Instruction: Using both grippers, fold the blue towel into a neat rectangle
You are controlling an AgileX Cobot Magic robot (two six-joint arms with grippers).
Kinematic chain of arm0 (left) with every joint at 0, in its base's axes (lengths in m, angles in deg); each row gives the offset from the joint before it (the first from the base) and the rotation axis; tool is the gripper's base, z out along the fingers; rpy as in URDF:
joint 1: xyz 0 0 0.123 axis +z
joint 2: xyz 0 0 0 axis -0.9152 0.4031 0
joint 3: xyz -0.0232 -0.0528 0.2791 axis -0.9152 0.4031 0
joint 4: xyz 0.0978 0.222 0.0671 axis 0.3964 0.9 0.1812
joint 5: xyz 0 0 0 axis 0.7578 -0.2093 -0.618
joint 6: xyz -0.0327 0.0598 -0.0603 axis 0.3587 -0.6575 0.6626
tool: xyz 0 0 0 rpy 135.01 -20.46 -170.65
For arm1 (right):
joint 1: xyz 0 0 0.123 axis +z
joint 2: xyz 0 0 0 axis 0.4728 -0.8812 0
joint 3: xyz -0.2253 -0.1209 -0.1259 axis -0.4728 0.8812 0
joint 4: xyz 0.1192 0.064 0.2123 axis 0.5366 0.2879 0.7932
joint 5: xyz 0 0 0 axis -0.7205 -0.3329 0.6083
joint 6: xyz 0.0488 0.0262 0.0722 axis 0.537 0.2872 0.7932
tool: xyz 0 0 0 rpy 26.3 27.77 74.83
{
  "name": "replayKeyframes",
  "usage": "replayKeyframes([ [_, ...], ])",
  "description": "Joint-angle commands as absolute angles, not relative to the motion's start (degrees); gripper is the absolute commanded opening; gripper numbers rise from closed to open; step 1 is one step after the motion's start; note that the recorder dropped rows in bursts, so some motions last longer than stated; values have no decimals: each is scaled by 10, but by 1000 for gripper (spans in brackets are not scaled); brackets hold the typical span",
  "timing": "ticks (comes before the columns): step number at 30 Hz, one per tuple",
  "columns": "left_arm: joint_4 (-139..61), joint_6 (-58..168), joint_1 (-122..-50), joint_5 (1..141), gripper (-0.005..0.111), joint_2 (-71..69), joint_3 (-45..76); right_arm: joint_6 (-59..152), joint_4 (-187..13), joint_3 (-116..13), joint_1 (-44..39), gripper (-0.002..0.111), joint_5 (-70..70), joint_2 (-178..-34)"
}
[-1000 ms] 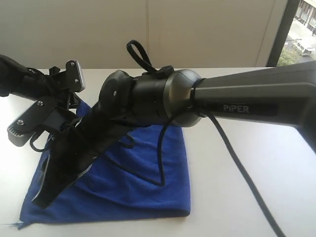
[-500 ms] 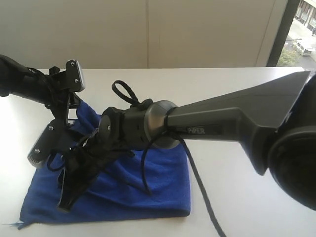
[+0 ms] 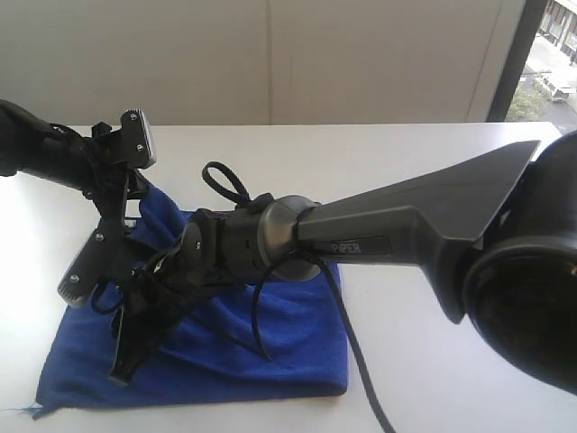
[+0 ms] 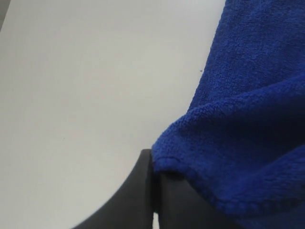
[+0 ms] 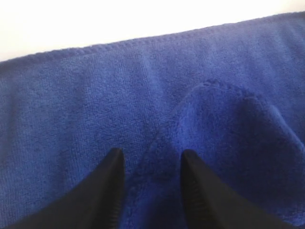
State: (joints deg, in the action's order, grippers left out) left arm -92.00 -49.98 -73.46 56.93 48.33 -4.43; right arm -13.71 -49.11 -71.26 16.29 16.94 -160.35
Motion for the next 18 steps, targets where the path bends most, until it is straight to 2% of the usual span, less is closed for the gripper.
replayKeyframes([
  [1,-933,-590,-733,557,0,481,-46,-138,-498,-711,158,38,179,-1609],
  [15,-933,-590,-733,557,0,481,-46,-126,-498,-711,158,15,178,-1615],
  [18,-934,-590,-733,557,0,481,-46,-126,-498,-711,158,15,180,-1614],
])
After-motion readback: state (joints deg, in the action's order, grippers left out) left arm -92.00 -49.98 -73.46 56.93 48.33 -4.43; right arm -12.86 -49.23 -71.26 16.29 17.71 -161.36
